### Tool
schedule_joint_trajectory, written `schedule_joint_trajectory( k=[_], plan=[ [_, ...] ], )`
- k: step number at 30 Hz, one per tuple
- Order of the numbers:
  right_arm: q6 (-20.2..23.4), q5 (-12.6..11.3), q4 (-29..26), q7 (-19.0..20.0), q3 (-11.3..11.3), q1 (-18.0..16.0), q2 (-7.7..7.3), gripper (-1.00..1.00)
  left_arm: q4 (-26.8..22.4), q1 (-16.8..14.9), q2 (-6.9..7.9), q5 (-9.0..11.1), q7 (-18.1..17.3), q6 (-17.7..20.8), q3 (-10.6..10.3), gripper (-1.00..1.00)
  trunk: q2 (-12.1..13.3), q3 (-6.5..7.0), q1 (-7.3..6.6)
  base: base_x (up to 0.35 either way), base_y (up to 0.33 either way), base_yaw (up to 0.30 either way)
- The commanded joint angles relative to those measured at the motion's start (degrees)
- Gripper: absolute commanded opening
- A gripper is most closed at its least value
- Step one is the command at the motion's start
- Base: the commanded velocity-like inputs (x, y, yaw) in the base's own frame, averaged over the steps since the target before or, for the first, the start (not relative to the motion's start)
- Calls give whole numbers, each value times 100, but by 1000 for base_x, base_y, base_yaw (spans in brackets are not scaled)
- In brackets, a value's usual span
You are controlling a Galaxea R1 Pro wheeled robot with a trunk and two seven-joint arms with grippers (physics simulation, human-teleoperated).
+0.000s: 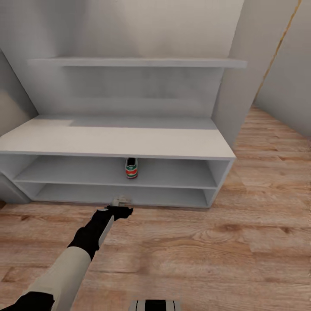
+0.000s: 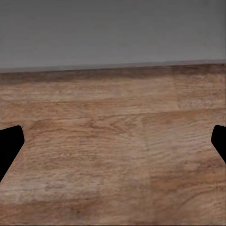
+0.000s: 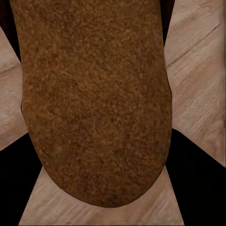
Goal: Pick up the two gym shoes and the two sandals from the corridor floor and place them onto the hallstand (shoe rack) in the corridor, making sure they are on the rack and not on the floor. Arrange them so the two gym shoes are next to each other and the two sandals are next to each other.
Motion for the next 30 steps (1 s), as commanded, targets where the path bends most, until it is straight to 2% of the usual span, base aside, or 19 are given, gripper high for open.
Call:
schedule_joint_trajectory(
  k=[1,4,5,7,8,11,12,13,15,18,21,25,30],
  plan=[
    [34,-1,-10,47,-25,-6,8,-100,-7,67,11,2,-14,-69,5,100,-2,-4,-5,-336,0,0],
    [27,-11,-32,46,-25,-6,54,-100,-20,616,156,38,-36,-714,38,100,-2,-4,-5,-330,0,0],
    [26,-12,-36,46,-25,-6,60,-100,-23,693,192,45,-46,-802,41,100,-2,-4,-5,-322,0,0],
    [24,-14,-44,45,-23,-6,81,-100,-22,1074,385,70,-235,-1308,53,100,-2,-4,-5,-279,0,0],
    [24,-15,-44,45,-21,-6,88,-100,-19,1440,553,84,-584,-1871,96,100,-2,-4,-5,-93,0,0],
    [23,-16,-47,45,-23,-6,95,-100,-18,1743,689,89,-985,-2352,277,100,-2,-4,-5,-46,0,0],
    [22,-16,-50,45,-24,-6,109,-100,-17,1838,727,89,-1194,-2494,399,100,-2,-4,-5,-20,0,0],
    [16,-16,-49,45,-25,-6,144,-100,8,2071,833,85,-1872,-2767,769,100,-2,-4,-5,-5,0,0],
    [16,-16,-39,45,-25,-6,153,-100,39,2183,900,79,-2250,-2986,922,100,-2,-4,-5,-3,0,0],
    [15,-16,-27,42,-25,-6,157,-100,61,2296,963,73,-2610,-3321,1014,100,-2,-4,-5,-2,0,0],
    [15,-14,-7,44,-25,-6,160,-100,116,2492,1034,72,-3086,-3884,1082,100,-2,-4,-5,0,0,0],
    [15,-11,5,33,-25,-6,161,-100,204,2595,1053,67,-3275,-4176,1106,100,-2,-4,-5,0,0,0],
    [15,-8,13,29,-25,-6,162,-100,261,2632,1060,72,-3332,-4282,1115,100,-2,-4,-5,0,0,0]
  ],
)
